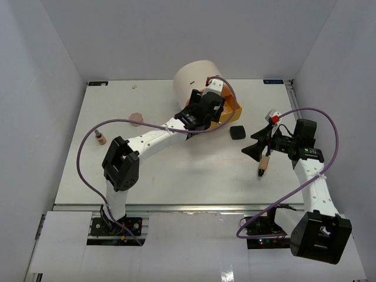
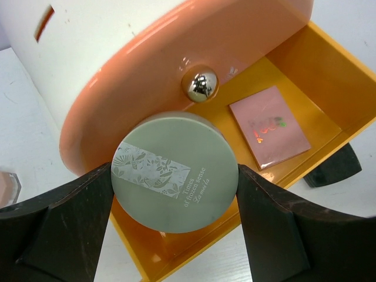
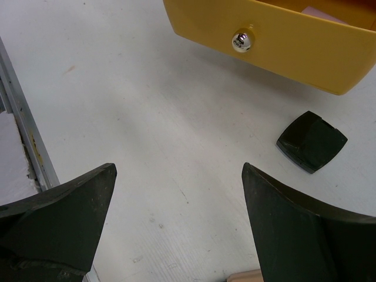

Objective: Organize the makeup

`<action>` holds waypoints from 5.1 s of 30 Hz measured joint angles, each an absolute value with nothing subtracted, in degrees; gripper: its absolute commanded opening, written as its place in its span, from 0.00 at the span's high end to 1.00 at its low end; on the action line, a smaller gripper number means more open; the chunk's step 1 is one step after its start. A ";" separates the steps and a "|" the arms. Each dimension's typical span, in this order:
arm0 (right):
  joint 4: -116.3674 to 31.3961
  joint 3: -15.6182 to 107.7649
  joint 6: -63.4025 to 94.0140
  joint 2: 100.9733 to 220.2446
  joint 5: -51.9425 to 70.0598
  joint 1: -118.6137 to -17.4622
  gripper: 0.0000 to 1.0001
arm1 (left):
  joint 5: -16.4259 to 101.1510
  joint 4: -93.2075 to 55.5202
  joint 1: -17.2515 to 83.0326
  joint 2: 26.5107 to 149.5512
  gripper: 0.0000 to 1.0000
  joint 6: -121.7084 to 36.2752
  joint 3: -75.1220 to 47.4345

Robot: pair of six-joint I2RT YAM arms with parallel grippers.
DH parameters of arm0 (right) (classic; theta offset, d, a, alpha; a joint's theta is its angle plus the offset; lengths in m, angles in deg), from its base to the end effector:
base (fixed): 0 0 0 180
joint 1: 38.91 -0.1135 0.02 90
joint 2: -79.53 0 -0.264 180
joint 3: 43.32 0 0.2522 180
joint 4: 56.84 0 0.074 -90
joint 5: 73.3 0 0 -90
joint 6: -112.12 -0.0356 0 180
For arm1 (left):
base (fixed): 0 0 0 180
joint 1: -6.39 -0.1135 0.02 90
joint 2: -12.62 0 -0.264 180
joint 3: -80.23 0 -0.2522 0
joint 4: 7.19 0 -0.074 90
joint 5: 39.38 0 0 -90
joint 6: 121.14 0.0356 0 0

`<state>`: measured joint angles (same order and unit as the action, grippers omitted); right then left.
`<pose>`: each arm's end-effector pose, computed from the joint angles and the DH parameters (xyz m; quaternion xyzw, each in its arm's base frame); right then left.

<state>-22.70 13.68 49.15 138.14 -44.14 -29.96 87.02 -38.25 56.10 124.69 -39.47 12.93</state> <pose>0.2110 -0.0018 0.2784 -0.3486 0.7217 0.3072 0.5131 0.3135 -0.3371 0.3089 0.1462 0.8261 0.0081 0.5442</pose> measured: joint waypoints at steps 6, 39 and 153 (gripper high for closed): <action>-22.70 13.68 49.15 138.22 -44.09 -29.96 0.07 | 85.79 -38.49 56.09 123.91 0.02 -40.23 10.02; -34.40 26.05 20.94 171.19 10.72 -48.59 0.10 | 69.63 -38.83 47.76 61.41 0.02 -44.05 -43.27; -38.37 45.03 30.26 172.11 -6.87 -52.17 0.10 | 67.75 -38.03 46.55 63.76 0.02 -45.18 -43.34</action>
